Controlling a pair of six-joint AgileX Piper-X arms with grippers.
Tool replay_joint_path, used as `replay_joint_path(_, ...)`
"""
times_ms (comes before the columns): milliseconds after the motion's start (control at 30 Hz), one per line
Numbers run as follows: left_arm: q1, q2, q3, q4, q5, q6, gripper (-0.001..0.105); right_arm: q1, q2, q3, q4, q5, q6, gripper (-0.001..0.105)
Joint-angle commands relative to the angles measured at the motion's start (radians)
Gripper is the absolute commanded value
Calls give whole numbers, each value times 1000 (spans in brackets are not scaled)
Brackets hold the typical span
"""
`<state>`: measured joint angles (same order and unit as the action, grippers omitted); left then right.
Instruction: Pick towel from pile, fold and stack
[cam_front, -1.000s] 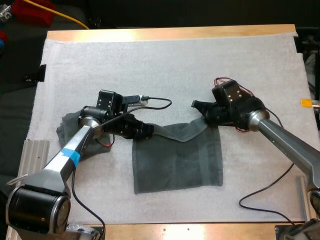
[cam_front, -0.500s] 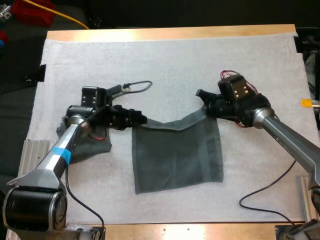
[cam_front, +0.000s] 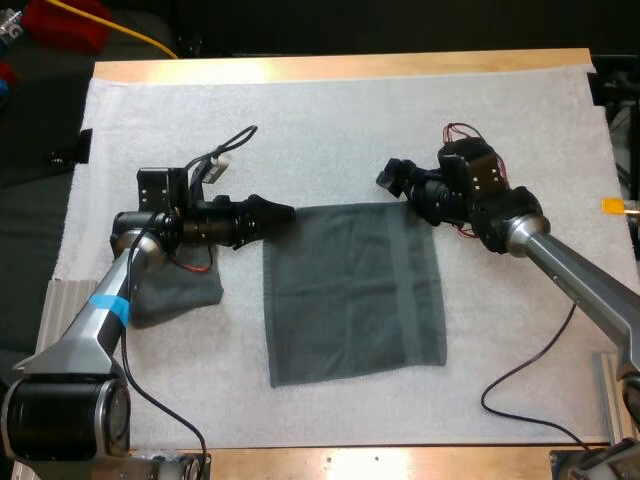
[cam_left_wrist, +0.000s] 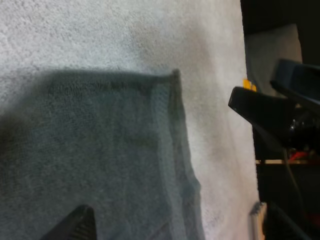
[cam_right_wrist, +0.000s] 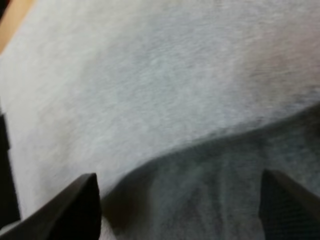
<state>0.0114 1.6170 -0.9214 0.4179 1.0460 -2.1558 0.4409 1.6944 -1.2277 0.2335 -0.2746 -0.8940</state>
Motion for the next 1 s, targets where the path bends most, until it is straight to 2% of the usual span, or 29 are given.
replay_joint_path(0, 0, -3, -2, -12, 32, -2, 66, -7, 0, -3, -14, -31, -23, 66)
replay_joint_path(133, 0, -13, -2, -12, 68, -2, 66, -7, -7, -3, -12, -70, -102, 66)
replay_joint_path(267, 0, -55, -2, -12, 66, 3, 66, -7, -30, -3, -2, -102, -213, 66)
replay_joint_path(467, 0, -151, -2, 2, 22, 19, 66, -7, -86, -3, 120, -22, -344, 66)
replay_joint_path(700, 0, -276, -2, 135, -36, 142, 66, -7, -158, -3, 318, 32, -532, 66)
replay_joint_path(967, 0, -396, -2, 348, -154, 299, 66, -7, -255, -3, 482, 32, -594, 66)
